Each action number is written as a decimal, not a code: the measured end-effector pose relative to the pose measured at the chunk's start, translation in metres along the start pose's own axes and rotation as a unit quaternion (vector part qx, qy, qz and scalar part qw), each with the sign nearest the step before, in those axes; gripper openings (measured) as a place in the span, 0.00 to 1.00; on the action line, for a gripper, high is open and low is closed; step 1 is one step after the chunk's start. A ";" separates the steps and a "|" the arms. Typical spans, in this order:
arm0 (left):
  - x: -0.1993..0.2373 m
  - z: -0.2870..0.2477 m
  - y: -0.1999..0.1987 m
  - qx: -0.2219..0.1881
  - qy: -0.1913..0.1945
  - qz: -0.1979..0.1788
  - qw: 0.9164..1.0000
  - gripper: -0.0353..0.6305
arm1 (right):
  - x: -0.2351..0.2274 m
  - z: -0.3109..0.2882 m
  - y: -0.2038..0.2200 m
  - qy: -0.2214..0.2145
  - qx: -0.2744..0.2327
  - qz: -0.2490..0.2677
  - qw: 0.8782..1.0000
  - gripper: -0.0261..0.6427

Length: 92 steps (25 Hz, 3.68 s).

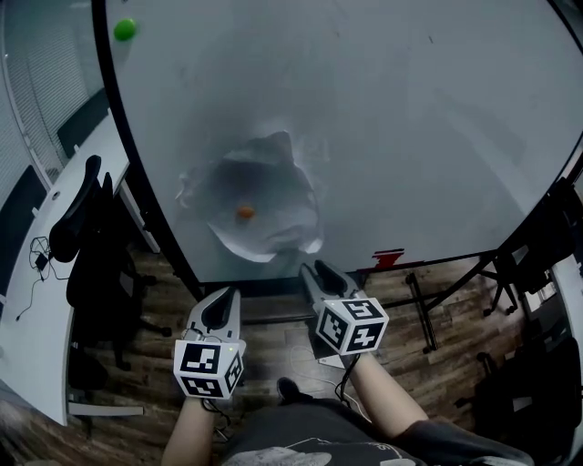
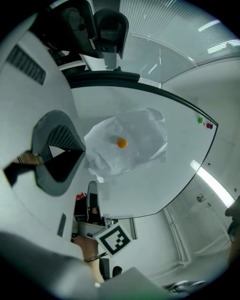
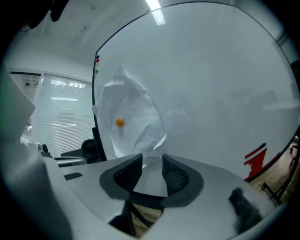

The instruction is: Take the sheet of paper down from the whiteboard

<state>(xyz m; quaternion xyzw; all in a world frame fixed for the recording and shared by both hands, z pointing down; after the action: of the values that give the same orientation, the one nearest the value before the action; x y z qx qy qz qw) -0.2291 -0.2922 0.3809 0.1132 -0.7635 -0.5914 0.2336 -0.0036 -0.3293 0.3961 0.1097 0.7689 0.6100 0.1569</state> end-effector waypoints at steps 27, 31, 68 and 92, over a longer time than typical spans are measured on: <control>0.002 -0.062 -0.040 -0.030 -0.026 -0.024 0.999 0.07 | -0.036 -0.037 -0.019 0.027 -0.002 0.037 0.999 0.08; -0.003 -0.072 -0.055 -0.050 -0.029 -0.040 0.998 0.08 | -0.037 -0.037 -0.020 0.015 -0.007 0.034 0.999 0.08; -0.022 -0.101 -0.087 -0.092 -0.160 -0.035 0.982 0.29 | -0.049 -0.042 -0.018 -0.018 -0.011 0.028 0.999 0.08; -0.029 -0.005 -0.008 -0.022 -0.092 0.001 0.995 0.24 | -0.005 0.025 0.019 -0.020 0.022 0.040 0.999 0.07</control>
<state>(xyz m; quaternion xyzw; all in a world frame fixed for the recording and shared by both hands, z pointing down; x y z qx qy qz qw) -0.2020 -0.2855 0.3680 0.0524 -0.7685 -0.6159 0.1649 0.0100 -0.3044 0.4096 0.1560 0.7736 0.5969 0.1448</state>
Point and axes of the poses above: the fingertips, and each gripper's own axes: z backward along the fingers, x to its left, y out of its underside, the point moved 9 cm from there along z, backward along the fingers, and after that the axes turned 10 degrees about z, right-handed, at the moved point
